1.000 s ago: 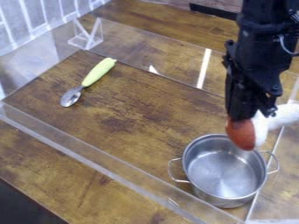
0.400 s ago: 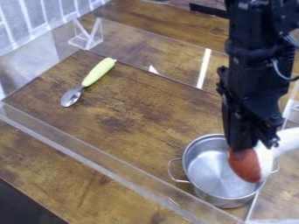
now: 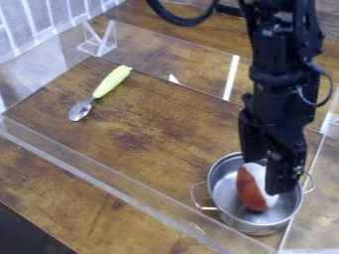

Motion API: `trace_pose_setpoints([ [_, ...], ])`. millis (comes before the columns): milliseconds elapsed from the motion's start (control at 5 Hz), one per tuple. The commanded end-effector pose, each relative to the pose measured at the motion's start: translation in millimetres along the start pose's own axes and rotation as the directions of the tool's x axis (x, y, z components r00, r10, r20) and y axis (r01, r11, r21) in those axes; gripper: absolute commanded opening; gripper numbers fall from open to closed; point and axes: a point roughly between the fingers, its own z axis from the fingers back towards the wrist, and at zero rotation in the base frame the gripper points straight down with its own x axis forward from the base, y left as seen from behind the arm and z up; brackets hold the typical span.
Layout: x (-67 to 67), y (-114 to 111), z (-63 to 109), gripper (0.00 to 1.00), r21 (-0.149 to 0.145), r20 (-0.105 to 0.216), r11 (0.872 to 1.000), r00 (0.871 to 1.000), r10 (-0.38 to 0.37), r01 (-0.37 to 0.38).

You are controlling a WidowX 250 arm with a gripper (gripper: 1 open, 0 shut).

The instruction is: Put the mushroom in the silver pot

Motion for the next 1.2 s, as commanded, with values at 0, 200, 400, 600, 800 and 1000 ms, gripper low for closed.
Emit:
trace_pose_setpoints([
  [0,7.9,14.8,24.6,1.0,0.013,0.046,0.999,0.998,0.034,-0.035],
  [200,13.7,13.5,13.2,1.0,-0.005,0.023,1.0,1.0,0.007,-0.007],
  [400,20.7,9.8,1.1,1.0,-0.018,-0.001,1.0,1.0,-0.026,0.026],
  [600,26.0,1.2,1.2,1.0,-0.02,-0.015,1.0,1.0,0.0,0.0],
  [800,22.2,2.1,4.4,1.0,-0.013,-0.034,1.0,0.999,0.014,-0.015],
  [1000,15.9,0.5,21.4,1.0,0.014,-0.032,0.994,0.994,0.107,-0.107],
])
